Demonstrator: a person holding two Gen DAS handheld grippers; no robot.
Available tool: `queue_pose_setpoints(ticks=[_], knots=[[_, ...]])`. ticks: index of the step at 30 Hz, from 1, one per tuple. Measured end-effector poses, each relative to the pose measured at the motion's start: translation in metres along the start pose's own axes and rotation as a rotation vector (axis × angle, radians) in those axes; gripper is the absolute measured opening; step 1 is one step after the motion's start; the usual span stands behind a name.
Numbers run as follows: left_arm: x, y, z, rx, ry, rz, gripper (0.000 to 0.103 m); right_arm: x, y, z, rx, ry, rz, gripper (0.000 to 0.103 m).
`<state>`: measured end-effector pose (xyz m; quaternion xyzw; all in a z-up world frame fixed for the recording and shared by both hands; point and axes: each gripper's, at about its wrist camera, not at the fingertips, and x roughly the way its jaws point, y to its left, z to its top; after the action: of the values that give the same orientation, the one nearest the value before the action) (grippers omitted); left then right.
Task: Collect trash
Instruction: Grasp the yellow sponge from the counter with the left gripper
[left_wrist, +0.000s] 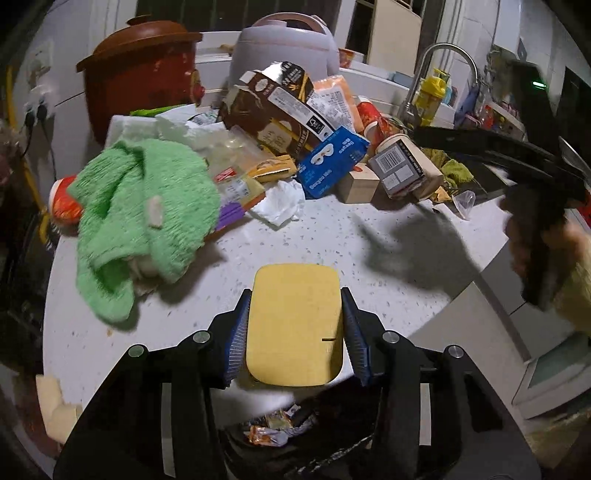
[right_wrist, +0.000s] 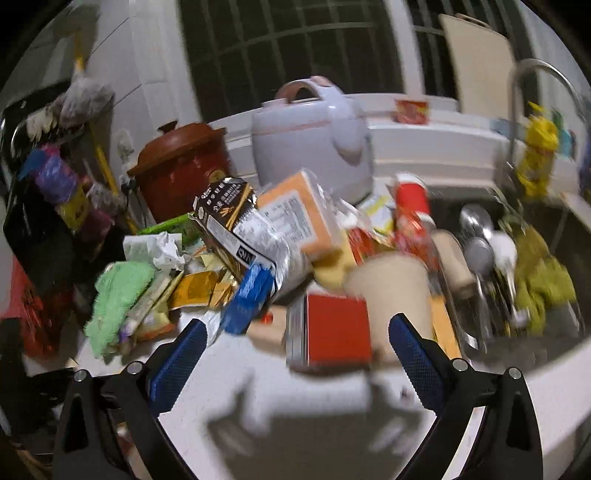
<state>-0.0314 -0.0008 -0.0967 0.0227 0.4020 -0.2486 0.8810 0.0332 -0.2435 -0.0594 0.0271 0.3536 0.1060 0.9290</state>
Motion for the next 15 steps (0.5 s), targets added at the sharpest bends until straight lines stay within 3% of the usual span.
queue_pose_setpoints(ticks=[3, 5, 8, 11, 13, 15], knots=[[-0.009, 0.003, -0.004, -0.016, -0.002, 0.000, 0.045, 0.010, 0.011, 0.004, -0.252, 0.082, 0.027, 0.097], [-0.013, 0.006, -0.008, -0.032, 0.001, 0.004, 0.045, 0.014, 0.023, -0.001, -0.508, 0.111, -0.032, 0.097], [-0.014, 0.010, -0.013, -0.057, 0.009, 0.014, 0.045, 0.027, 0.037, -0.006, -0.777, 0.163, -0.056, 0.097], [-0.015, 0.010, -0.017, -0.076, 0.010, 0.023, 0.045, 0.047, 0.044, -0.004, -0.940, 0.218, -0.068, 0.097], [-0.016, 0.009, -0.017, -0.084, 0.006, 0.027, 0.045, 0.059, 0.047, -0.002, -0.983, 0.260, -0.047, 0.090], [-0.016, 0.009, -0.016, -0.092, 0.006, 0.035, 0.045, 0.070, 0.050, 0.000, -1.002, 0.340, 0.009, 0.065]])
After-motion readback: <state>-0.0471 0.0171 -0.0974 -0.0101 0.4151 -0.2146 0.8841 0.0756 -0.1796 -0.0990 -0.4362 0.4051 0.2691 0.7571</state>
